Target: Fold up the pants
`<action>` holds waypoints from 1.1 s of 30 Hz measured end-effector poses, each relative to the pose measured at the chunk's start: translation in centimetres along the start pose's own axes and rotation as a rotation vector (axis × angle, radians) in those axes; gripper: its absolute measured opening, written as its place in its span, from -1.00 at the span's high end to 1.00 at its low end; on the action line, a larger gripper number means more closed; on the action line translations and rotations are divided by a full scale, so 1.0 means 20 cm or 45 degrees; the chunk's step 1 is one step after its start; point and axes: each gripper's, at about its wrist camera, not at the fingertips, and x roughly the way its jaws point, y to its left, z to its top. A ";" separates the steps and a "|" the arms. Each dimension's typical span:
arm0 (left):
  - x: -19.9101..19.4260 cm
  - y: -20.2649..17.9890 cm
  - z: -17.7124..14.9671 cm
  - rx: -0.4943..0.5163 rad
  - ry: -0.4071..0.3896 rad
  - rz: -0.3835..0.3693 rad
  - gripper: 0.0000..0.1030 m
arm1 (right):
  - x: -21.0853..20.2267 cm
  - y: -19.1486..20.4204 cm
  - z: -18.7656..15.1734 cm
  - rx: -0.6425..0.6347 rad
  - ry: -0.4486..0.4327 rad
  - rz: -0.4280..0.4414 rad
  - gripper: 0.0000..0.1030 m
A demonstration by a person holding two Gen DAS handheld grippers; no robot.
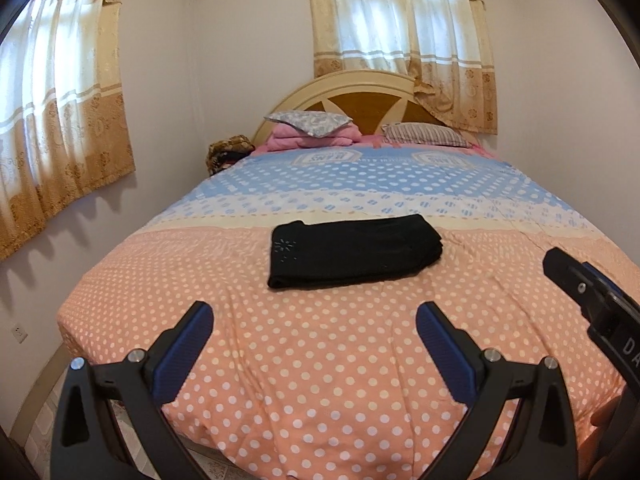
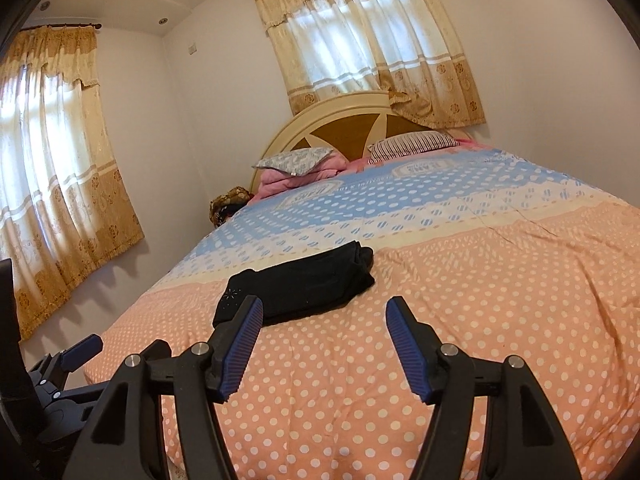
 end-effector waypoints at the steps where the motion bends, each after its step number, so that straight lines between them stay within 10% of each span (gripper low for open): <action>1: 0.00 0.00 0.00 -0.002 -0.001 0.005 -1.00 | 0.00 0.00 0.00 -0.002 -0.003 0.006 -0.28; 33: -0.02 -0.02 -0.01 0.001 -0.020 0.043 -1.00 | -0.02 0.01 -0.02 -0.006 -0.017 0.001 -0.29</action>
